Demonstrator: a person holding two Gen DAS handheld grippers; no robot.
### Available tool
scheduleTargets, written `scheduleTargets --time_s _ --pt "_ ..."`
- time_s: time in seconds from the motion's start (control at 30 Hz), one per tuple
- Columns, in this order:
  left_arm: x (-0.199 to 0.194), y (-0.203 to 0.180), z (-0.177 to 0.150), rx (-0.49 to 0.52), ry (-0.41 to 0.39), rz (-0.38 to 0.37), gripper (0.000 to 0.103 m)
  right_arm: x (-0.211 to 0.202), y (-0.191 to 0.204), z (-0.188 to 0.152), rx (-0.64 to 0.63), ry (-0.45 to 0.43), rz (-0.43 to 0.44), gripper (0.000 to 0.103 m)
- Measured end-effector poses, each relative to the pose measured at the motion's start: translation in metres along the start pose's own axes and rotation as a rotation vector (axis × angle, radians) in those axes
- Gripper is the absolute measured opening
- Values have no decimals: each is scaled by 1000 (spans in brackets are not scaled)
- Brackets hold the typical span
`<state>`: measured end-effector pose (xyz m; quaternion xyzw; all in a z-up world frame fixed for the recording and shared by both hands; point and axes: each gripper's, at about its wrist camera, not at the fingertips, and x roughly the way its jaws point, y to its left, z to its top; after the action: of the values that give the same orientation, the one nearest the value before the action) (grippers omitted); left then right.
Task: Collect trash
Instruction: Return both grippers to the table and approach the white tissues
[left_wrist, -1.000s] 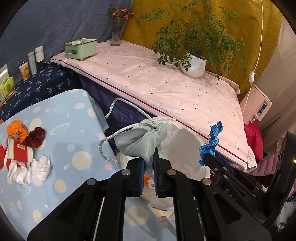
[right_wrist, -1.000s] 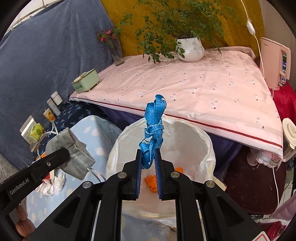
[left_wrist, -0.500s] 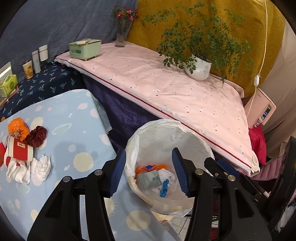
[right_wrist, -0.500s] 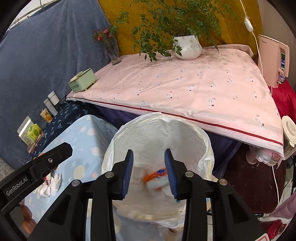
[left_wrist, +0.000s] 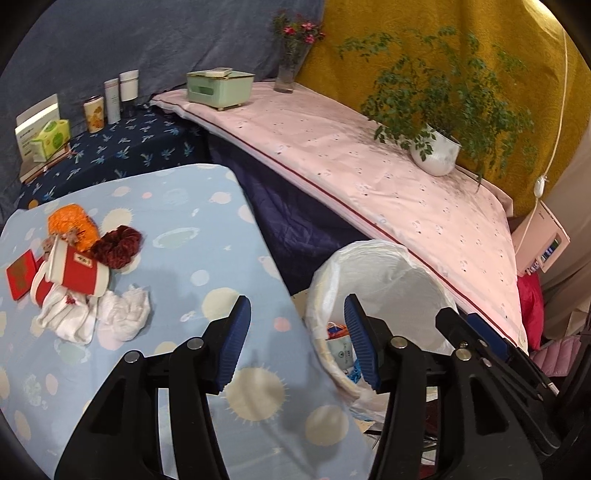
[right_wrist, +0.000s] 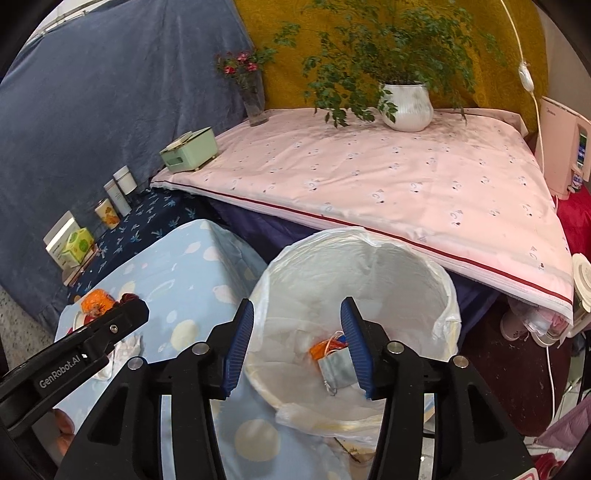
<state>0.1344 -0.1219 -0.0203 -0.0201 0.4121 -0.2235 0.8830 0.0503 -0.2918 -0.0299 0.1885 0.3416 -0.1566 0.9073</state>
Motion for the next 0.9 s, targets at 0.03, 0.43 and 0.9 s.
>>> scheduleTargets --time_s 0.03,0.43,0.9 --pt "-2 6 0 -12 -3 6 53 0 5 0 -8 1 5 48" --pt "-20 78 -9 -135 -18 80 53 2 66 -12 -101 25 58 48" --pt "-30 178 -30 -272 -4 199 54 19 148 -36 -238 86 134 51"
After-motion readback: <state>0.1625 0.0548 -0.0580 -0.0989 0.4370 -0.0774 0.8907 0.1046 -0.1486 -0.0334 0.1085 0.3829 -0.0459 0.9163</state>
